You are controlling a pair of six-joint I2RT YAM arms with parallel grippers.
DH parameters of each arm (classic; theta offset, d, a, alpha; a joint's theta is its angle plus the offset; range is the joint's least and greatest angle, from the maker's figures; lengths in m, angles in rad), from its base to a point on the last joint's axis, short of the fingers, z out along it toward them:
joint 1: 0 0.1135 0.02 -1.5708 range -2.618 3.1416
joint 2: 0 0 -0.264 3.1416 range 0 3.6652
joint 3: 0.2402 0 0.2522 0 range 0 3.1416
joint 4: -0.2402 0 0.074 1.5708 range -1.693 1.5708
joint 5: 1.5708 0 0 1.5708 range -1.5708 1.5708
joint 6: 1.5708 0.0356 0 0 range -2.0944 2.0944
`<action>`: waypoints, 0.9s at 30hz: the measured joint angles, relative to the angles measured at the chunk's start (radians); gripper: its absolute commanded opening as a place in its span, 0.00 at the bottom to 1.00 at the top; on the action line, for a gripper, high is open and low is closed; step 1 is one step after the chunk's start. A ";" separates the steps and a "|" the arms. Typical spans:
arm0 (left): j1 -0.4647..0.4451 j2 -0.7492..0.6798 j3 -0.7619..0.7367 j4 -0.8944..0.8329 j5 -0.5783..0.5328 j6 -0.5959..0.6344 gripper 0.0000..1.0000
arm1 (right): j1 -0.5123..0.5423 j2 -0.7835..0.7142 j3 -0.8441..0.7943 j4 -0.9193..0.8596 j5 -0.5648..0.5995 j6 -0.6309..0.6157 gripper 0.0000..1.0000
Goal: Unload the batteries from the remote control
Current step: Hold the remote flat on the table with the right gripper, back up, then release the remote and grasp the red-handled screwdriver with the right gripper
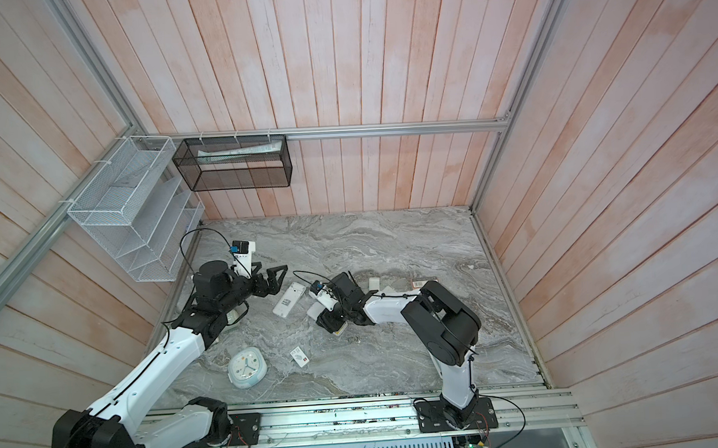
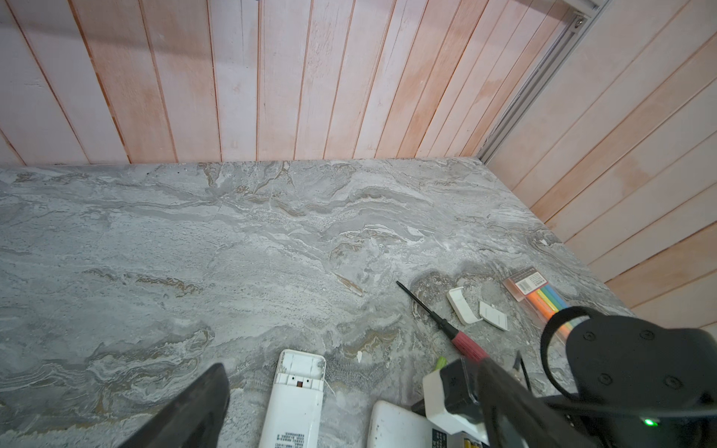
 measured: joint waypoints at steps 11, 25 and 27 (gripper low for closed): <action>0.000 0.000 0.000 -0.016 -0.002 0.000 1.00 | -0.008 -0.130 -0.087 0.027 0.031 0.053 0.77; 0.000 0.008 0.000 -0.026 -0.019 -0.034 1.00 | -0.159 -0.451 -0.219 0.058 0.331 0.260 0.97; 0.000 0.025 0.000 -0.029 -0.019 -0.050 1.00 | -0.214 -0.463 -0.227 0.053 0.336 0.286 0.94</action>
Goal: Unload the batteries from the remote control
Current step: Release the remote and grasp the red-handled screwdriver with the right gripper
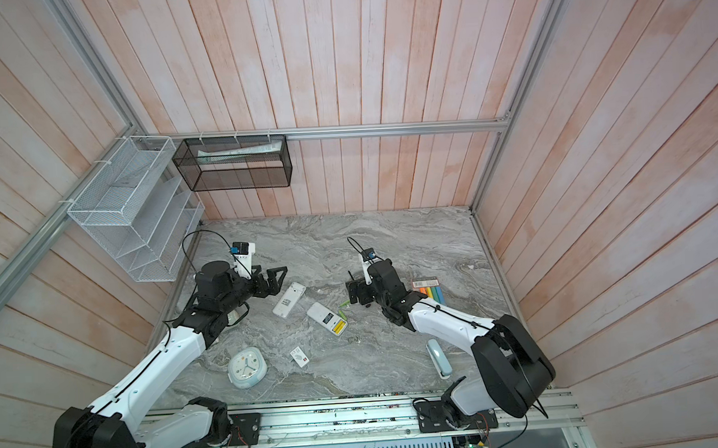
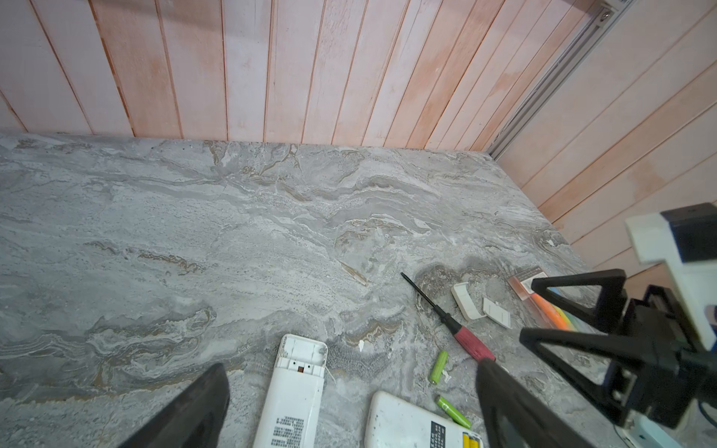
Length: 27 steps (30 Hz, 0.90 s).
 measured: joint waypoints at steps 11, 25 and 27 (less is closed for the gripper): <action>-0.011 0.097 0.001 -0.052 -0.008 -0.066 1.00 | -0.090 0.123 0.035 -0.134 -0.042 -0.089 0.61; -0.034 0.124 0.003 -0.053 -0.008 -0.104 1.00 | -0.078 0.240 0.072 -0.159 -0.196 -0.145 0.51; -0.034 0.126 0.005 -0.053 -0.008 -0.105 1.00 | -0.073 0.254 0.085 -0.158 -0.200 -0.148 0.49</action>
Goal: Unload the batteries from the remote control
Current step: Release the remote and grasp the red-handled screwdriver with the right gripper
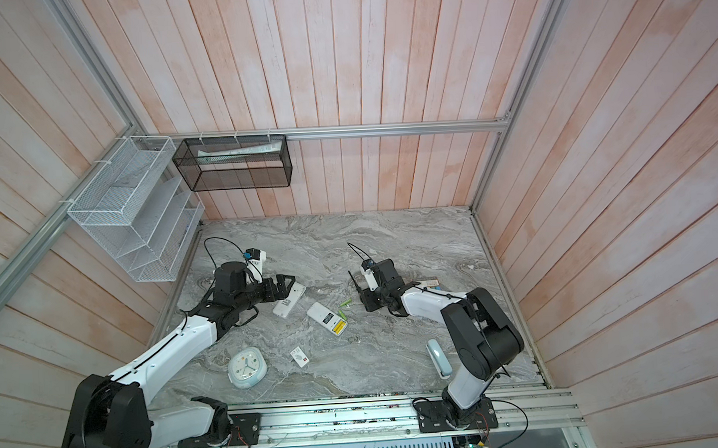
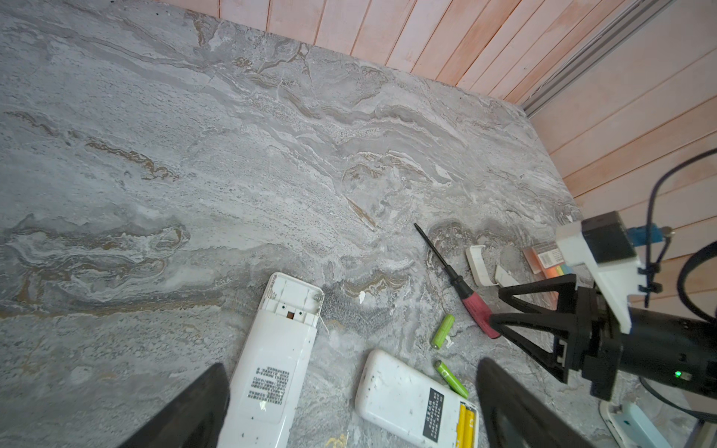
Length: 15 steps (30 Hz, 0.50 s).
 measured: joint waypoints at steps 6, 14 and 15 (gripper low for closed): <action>-0.002 0.016 0.006 0.000 0.000 -0.006 1.00 | 0.013 0.042 0.017 0.005 -0.002 0.002 0.36; -0.005 0.026 0.014 -0.006 0.000 -0.006 1.00 | 0.025 0.061 0.018 0.006 0.002 0.003 0.23; -0.006 0.027 0.014 -0.007 0.000 -0.006 1.00 | 0.026 0.061 0.018 0.006 0.002 0.003 0.22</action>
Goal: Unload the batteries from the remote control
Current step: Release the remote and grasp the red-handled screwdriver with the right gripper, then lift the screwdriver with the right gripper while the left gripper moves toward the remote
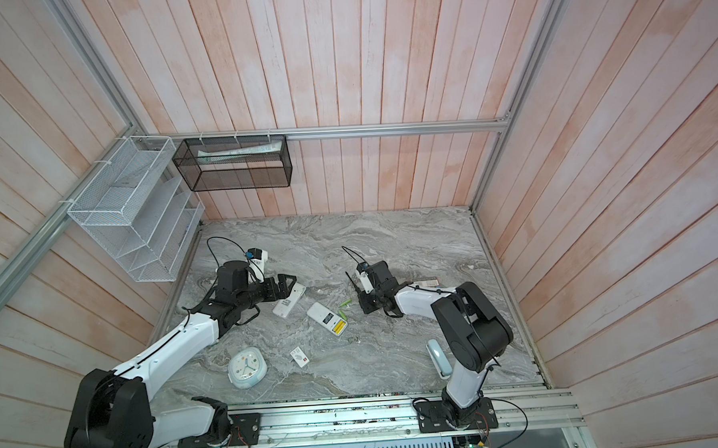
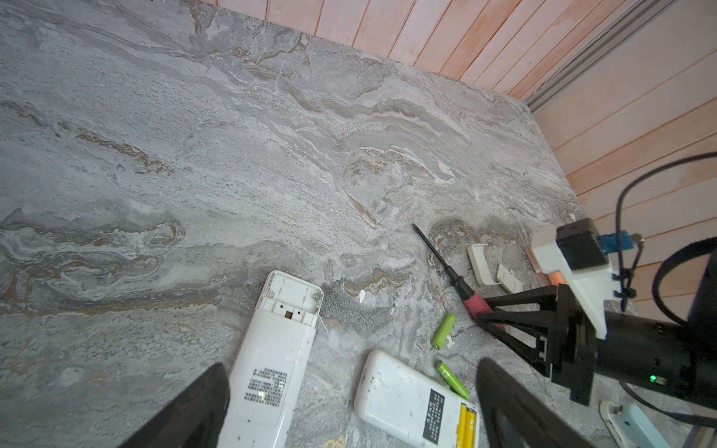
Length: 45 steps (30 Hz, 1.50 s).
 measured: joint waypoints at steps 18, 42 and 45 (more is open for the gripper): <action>-0.138 -0.012 0.007 0.026 -0.129 0.338 0.98 | 0.055 -0.092 0.041 -0.135 0.101 -0.122 0.01; -0.344 -0.092 -0.271 0.496 -0.106 1.273 0.81 | 0.201 -0.365 0.046 -0.362 0.017 -0.229 0.00; -0.353 -0.069 -0.271 0.493 -0.099 1.331 0.77 | 0.201 -0.389 0.046 -0.375 -0.016 -0.222 0.00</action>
